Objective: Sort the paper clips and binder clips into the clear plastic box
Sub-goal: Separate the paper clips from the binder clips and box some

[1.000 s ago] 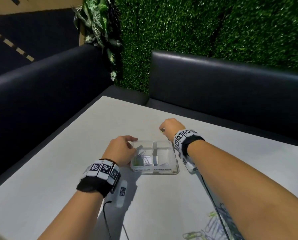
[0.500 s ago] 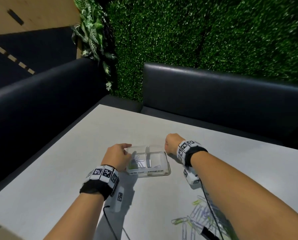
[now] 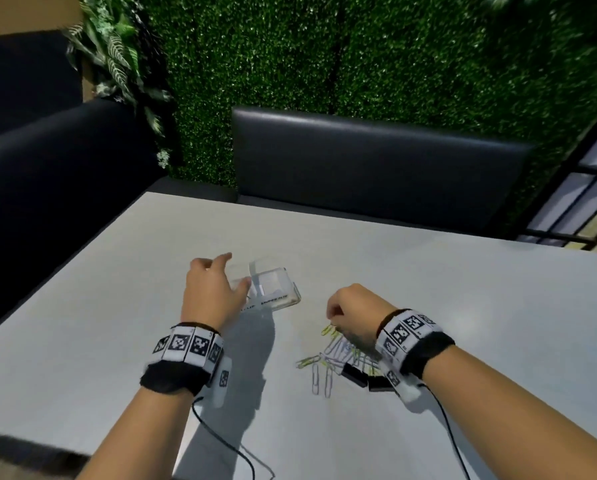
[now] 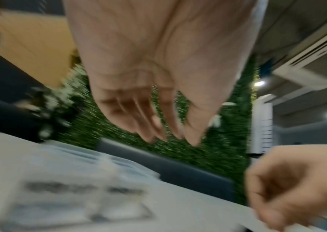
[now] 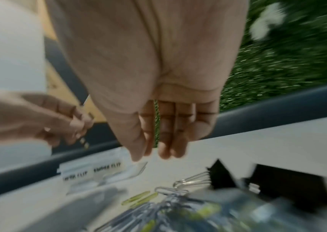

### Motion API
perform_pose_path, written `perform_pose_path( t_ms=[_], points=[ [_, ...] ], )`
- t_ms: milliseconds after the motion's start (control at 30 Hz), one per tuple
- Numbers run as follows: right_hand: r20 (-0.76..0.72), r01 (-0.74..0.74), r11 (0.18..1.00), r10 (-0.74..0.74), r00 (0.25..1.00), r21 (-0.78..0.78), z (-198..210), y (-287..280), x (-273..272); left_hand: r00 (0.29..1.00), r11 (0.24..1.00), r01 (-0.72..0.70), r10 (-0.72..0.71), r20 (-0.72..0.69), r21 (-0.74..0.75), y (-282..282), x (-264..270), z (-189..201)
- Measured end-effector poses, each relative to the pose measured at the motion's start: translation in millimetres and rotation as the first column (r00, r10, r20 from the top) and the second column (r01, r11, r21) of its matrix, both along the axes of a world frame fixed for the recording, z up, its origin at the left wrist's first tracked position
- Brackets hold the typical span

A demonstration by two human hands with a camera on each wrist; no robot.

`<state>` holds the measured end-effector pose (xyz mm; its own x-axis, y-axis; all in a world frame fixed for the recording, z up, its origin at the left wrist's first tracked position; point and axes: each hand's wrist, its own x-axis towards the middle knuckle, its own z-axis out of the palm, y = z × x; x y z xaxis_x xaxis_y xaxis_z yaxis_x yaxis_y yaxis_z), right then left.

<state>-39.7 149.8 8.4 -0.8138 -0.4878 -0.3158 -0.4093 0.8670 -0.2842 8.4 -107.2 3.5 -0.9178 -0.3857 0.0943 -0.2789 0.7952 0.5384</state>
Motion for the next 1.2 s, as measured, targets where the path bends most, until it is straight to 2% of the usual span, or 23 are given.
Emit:
perform_pose_path(
  t_ms=[33, 67, 133, 200, 267, 367, 500, 733, 833, 967, 1033, 1200],
  points=[
    [-0.026, 0.042, 0.998, -0.044, 0.999, -0.057, 1.3, 12.9, 7.0, 0.993, 0.996, 0.092, -0.091, -0.081, 0.007, 19.4, 9.7, 4.4],
    [-0.041, 0.088, 0.991, -0.092, 0.995, -0.097, 1.2, 26.4, 14.6, 0.973, 0.977, 0.215, -0.214, -0.089, 0.003, 40.1, 18.3, 8.8],
    [-0.040, 0.177, 0.977, -0.183, 0.982, -0.119, -3.0, 54.2, 31.3, 0.872, 0.873, 0.487, -0.487, 0.050, 0.004, 83.6, 32.3, 7.6],
    [-0.032, 0.227, 0.970, -0.231, 0.973, -0.083, -8.5, 77.6, 48.0, 0.723, 0.739, 0.673, -0.653, 0.225, -0.018, 121.0, 37.5, -0.6],
    [-0.017, 0.210, 0.977, -0.210, 0.977, -0.036, -13.7, 90.4, 62.5, 0.634, 0.643, 0.759, -0.694, 0.343, -0.102, 144.4, 37.5, -12.6],
    [0.002, 0.202, 0.979, -0.202, 0.979, -0.013, -25.0, 94.6, 75.2, 0.611, 0.592, 0.783, -0.675, 0.413, -0.192, 157.1, 35.9, -25.3],
    [-0.046, 0.096, 0.993, -0.093, 0.995, 0.064, -38.6, 92.7, 80.1, 0.626, 0.621, 0.766, -0.662, 0.413, -0.166, 161.0, 32.0, -30.1],
    [0.023, 0.086, 0.994, -0.084, 0.996, -0.062, -31.9, 98.2, 82.7, 0.631, 0.663, 0.746, -0.679, 0.375, -0.056, 160.1, 33.2, -31.2],
    [0.098, 0.130, 0.967, -0.111, 0.989, -0.217, -19.2, 106.8, 85.2, 0.648, 0.691, 0.722, -0.691, 0.320, 0.029, 147.4, 30.7, -17.8],
    [0.232, 0.281, 0.864, -0.198, 0.952, -0.418, -11.2, 111.5, 84.4, 0.682, 0.723, 0.660, -0.691, 0.241, 0.205, 119.1, 25.1, 5.1],
    [0.276, 0.308, 0.854, -0.203, 0.939, -0.420, -10.6, 110.6, 81.3, 0.724, 0.755, 0.610, -0.655, 0.218, 0.242, 105.9, 19.5, 8.1],
    [0.292, 0.366, 0.846, -0.264, 0.919, -0.388, -15.9, 107.2, 72.0, 0.805, 0.844, 0.504, -0.537, 0.254, 0.187, 84.4, 6.8, -7.9]
  ],
)
